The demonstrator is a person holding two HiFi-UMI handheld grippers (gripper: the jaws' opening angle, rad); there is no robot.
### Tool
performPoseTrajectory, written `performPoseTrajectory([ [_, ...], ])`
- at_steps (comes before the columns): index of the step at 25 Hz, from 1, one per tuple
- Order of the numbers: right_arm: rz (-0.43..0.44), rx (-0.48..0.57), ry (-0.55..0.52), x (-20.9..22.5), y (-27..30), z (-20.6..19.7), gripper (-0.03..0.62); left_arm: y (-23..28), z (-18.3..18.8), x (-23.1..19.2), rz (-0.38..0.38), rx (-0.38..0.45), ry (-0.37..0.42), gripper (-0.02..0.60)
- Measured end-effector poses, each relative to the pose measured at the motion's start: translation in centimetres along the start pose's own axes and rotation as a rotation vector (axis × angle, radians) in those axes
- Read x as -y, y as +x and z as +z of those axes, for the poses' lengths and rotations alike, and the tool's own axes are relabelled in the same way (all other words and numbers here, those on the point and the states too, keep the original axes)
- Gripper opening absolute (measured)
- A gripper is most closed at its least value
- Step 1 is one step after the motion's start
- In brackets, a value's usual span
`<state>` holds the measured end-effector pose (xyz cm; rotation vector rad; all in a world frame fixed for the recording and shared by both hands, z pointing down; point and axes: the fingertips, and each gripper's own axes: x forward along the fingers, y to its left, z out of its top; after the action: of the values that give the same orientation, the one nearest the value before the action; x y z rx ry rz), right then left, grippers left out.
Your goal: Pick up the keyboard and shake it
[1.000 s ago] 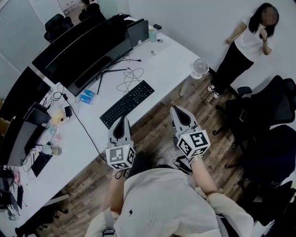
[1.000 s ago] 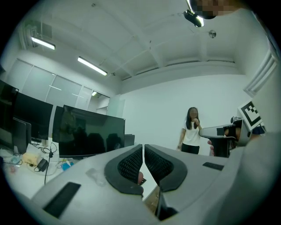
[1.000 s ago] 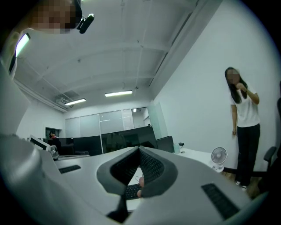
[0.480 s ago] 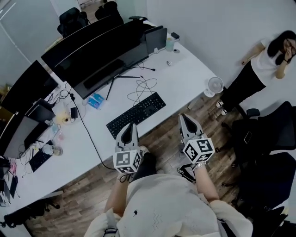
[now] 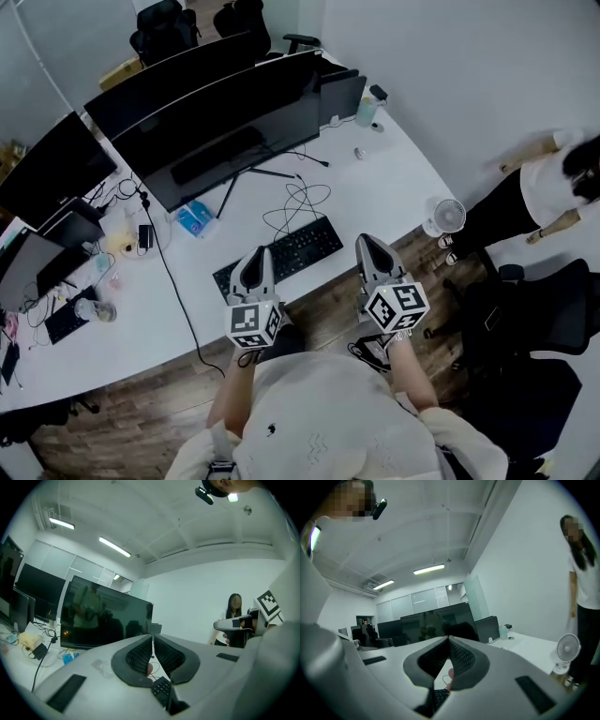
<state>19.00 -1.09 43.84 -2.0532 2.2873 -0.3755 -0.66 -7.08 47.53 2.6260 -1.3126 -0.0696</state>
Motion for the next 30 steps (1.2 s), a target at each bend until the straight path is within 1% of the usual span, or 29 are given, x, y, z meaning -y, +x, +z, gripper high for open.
performPoseTrajectory([
  [4, 0.045, -0.018, 0.000, -0.7, 4.6, 0.5, 0.003, 2.4, 1.1, -2.7, 0.030, 0.000, 0.013, 0.023],
  [8, 0.073, -0.045, -0.009, -1.0, 7.9, 0.0, 0.002, 3.9, 1.2, -5.2, 0.056, -0.004, 0.011, 0.023],
  [11, 0.084, -0.073, -0.012, -1.0, 10.2, -0.6, 0.002, 4.6, 1.3, -7.3, 0.093, -0.009, 0.005, 0.023],
  [19, 0.148, -0.156, -0.020, -1.0, 14.4, -3.5, 0.003, 3.0, -0.9, -11.9, 0.225, -0.052, -0.032, 0.023],
  [24, 0.181, -0.213, -0.028, -0.2, 16.3, -5.3, 0.003, 1.8, -2.4, -13.7, 0.305, -0.074, -0.049, 0.025],
  [27, 0.219, -0.250, -0.029, 0.2, 17.2, -6.6, 0.005, 0.9, -3.8, -14.9, 0.369, -0.103, -0.049, 0.025],
  [30, 0.235, -0.281, -0.024, 1.1, 18.1, -7.5, 0.008, 0.3, -5.0, -15.7, 0.425, -0.125, -0.059, 0.025],
])
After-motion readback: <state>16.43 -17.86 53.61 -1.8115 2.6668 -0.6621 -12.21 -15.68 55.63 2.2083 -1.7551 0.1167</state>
